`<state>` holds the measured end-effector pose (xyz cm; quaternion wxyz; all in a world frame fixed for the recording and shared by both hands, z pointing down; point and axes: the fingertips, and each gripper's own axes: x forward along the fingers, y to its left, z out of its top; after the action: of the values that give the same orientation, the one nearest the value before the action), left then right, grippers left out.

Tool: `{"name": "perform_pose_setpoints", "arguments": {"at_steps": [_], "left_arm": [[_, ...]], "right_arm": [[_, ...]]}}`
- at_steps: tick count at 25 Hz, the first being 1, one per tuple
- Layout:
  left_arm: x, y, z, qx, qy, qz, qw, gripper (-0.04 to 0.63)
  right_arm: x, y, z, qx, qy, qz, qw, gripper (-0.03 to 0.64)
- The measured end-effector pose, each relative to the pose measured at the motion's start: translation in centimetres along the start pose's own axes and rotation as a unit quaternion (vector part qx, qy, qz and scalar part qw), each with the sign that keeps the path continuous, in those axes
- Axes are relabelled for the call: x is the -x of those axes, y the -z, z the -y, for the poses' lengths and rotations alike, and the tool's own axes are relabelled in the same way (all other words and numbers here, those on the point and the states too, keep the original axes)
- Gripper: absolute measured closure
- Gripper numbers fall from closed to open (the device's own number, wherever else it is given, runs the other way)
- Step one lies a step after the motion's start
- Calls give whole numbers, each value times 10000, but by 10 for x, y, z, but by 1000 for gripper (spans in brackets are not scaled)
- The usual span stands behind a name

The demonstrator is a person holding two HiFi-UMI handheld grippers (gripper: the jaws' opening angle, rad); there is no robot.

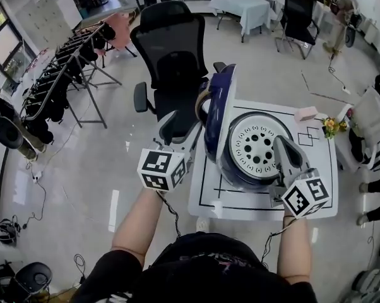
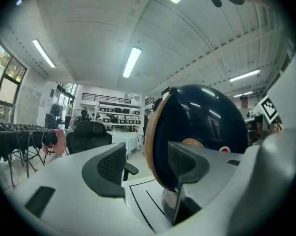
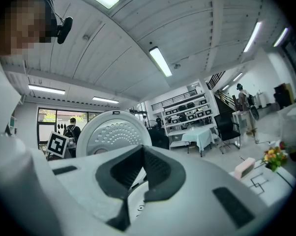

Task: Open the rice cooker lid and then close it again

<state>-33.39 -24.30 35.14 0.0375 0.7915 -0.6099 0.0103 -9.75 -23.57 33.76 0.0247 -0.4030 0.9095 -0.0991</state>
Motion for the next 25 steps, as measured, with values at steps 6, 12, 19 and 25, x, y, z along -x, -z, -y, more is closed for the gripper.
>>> {"name": "perform_pose_setpoints", "arguments": {"at_steps": [6, 12, 19, 25], "left_arm": [[-34, 3, 4, -42, 459, -52, 9989, 328], [-55, 3, 5, -32, 722, -44, 9974, 337], [-66, -3, 8, -153, 876, 15, 9960, 385], [-70, -4, 13, -367, 877, -15, 9955, 474]], "right_arm": [[-2, 2, 10, -20, 395, 72, 9992, 615], [-4, 3, 13, 0, 642, 81, 9979, 615], [-9, 1, 16, 36, 785, 81, 9969, 615], [-10, 2, 17, -19, 820, 104, 9966, 615]]}}
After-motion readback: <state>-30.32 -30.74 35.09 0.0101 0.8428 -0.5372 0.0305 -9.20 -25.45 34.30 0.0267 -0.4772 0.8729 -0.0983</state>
